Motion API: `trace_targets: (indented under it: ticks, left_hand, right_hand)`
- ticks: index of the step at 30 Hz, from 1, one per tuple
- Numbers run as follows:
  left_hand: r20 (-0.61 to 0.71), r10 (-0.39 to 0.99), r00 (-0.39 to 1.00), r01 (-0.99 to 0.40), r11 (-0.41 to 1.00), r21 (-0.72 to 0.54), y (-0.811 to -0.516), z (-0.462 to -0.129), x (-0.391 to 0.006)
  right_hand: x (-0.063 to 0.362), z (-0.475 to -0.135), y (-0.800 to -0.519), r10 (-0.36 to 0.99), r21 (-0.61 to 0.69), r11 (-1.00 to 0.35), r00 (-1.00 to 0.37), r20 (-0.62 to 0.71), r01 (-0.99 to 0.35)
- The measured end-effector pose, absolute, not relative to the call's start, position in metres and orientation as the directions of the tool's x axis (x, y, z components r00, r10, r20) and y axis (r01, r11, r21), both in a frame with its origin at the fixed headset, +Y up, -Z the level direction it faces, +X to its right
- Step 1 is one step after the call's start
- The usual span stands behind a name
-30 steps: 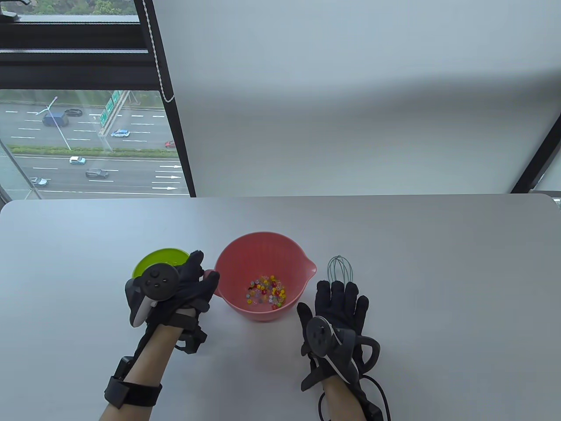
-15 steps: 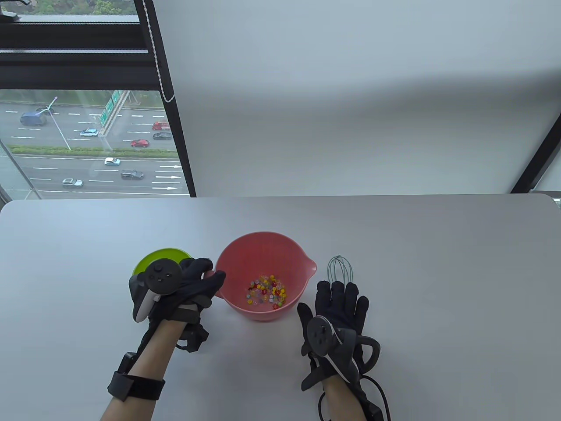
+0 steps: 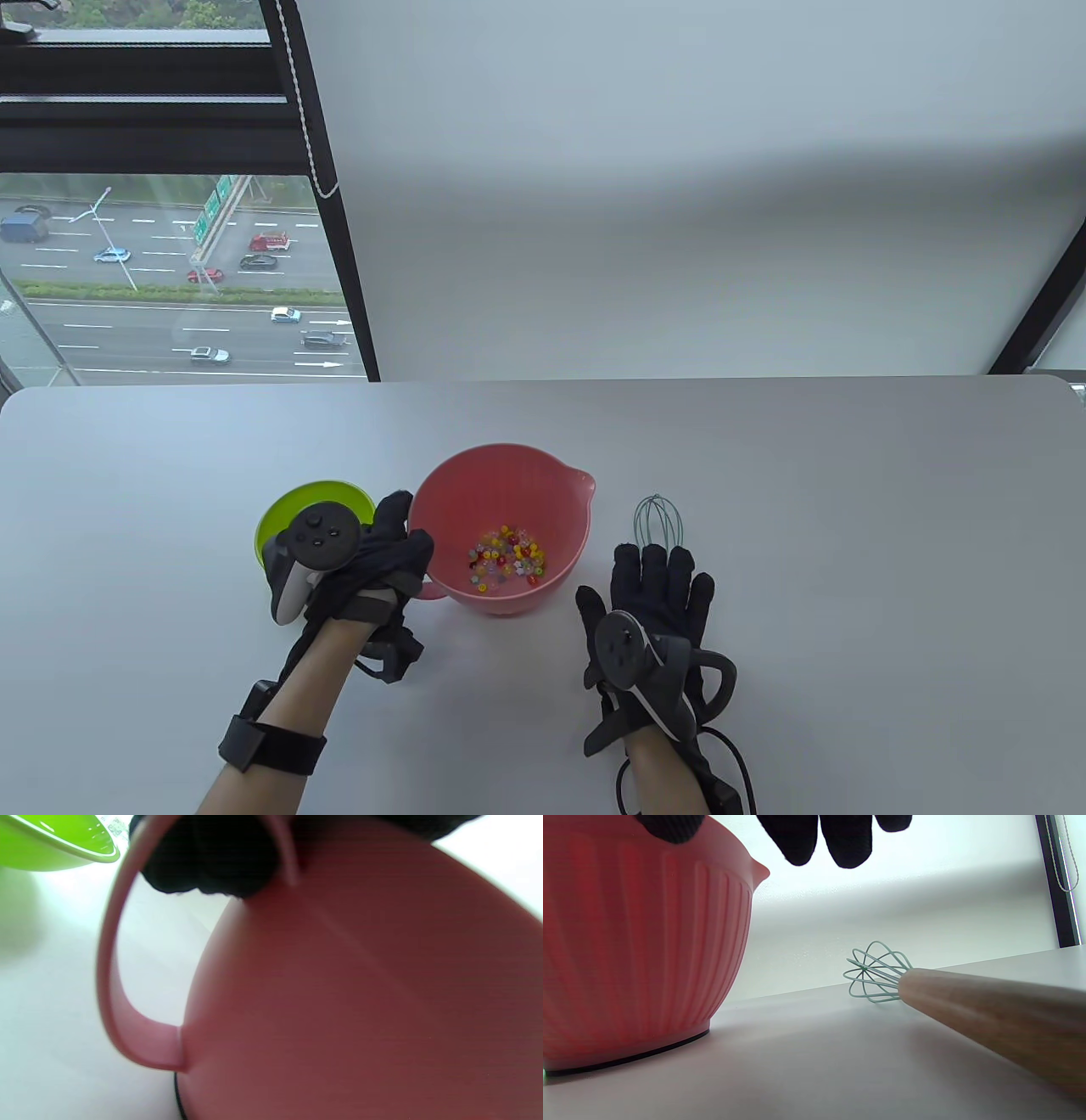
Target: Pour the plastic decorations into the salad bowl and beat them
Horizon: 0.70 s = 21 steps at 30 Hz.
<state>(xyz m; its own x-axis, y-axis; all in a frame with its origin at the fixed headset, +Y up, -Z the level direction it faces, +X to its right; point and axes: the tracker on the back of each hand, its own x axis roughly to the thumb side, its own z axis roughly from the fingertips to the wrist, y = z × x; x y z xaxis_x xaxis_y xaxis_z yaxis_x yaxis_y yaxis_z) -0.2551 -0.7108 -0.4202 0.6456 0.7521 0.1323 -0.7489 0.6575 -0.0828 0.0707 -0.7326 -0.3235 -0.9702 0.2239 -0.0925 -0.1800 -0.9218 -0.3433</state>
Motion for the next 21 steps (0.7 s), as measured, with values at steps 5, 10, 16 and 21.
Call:
trace_targets:
  ticks: [5,10,16,21]
  left_hand:
    - [0.144,0.776,0.614,-0.777,0.626,-0.065,-0.708,-0.411,-0.265]
    - [0.208,0.761,0.614,-0.779,0.627,0.007,-0.693,-0.388,-0.280]
    - [0.230,0.744,0.628,-0.770,0.636,0.045,-0.686,-0.364,-0.301]
    - [0.235,0.743,0.626,-0.772,0.632,0.058,-0.690,-0.351,-0.312]
  right_hand:
    - [0.070,-0.324,-0.733,0.212,-0.337,-0.926,-0.973,-0.095,-0.169]
    - [0.072,-0.324,-0.731,0.199,-0.342,-0.927,-0.975,-0.103,-0.154]
    - [0.077,-0.326,-0.730,0.189,-0.312,-0.939,-0.973,-0.130,-0.141]
    - [0.078,-0.326,-0.729,0.197,-0.316,-0.937,-0.971,-0.134,-0.147]
